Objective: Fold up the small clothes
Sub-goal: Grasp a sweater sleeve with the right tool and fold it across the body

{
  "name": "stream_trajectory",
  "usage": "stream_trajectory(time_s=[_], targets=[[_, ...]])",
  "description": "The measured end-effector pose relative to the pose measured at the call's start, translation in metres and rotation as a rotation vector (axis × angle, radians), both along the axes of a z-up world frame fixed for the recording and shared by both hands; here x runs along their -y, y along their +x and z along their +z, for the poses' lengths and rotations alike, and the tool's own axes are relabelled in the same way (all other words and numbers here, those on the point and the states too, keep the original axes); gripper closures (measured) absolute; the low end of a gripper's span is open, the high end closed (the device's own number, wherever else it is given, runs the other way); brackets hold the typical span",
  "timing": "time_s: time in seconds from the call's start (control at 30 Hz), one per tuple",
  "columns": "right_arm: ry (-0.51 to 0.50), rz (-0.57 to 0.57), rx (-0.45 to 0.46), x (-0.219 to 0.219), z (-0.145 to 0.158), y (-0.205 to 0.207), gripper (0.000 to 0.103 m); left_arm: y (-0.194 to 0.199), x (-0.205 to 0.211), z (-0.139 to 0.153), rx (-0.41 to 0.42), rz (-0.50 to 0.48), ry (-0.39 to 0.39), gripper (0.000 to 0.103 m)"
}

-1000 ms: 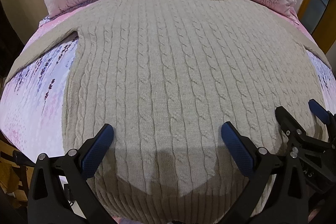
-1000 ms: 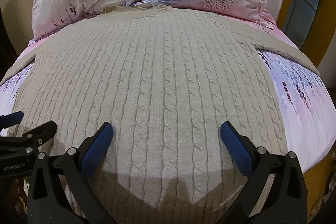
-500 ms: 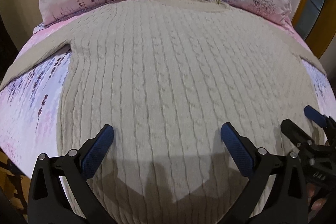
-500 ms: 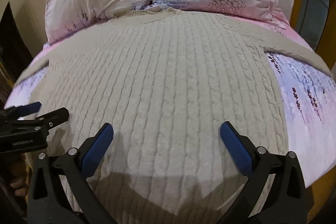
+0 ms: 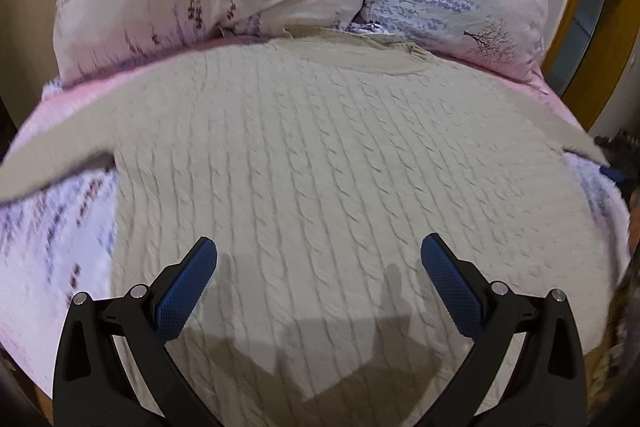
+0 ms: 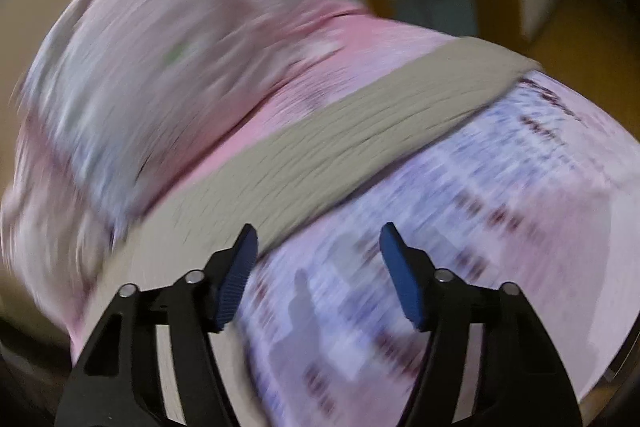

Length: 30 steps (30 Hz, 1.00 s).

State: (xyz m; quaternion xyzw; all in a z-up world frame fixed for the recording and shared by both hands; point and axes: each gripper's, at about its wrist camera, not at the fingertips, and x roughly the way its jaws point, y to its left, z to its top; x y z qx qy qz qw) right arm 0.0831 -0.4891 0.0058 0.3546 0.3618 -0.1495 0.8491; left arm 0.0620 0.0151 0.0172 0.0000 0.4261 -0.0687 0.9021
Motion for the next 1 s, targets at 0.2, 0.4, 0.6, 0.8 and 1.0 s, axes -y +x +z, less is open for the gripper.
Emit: stream_trajectory(time_s=[0.2, 0.4, 0.6, 0.8, 1.0], targets=[[0.155, -0.141, -0.018, 0.053, -0.026, 0.02, 0.058, 0.01, -0.003, 0.003, 0.027, -0.007, 0.004, 0.001], [0.154, -0.211, -0.006, 0.08, -0.032, 0.032, 0.079, 0.019, -0.013, 0.001, 0.016, -0.016, -0.076, 0.001], [0.019, -0.215, -0.004, 0.076, -0.016, 0.036, 0.095, 0.025, -0.029, 0.007, 0.035, -0.014, -0.183, 0.001], [-0.19, -0.003, 0.176, -0.003, 0.05, 0.05, 0.096, 0.026, -0.045, 0.014, 0.115, 0.029, -0.233, 0.001], [-0.2, 0.426, 0.239, -0.136, 0.056, 0.08, 0.096, 0.027, -0.05, 0.016, 0.114, 0.01, -0.267, 0.001]])
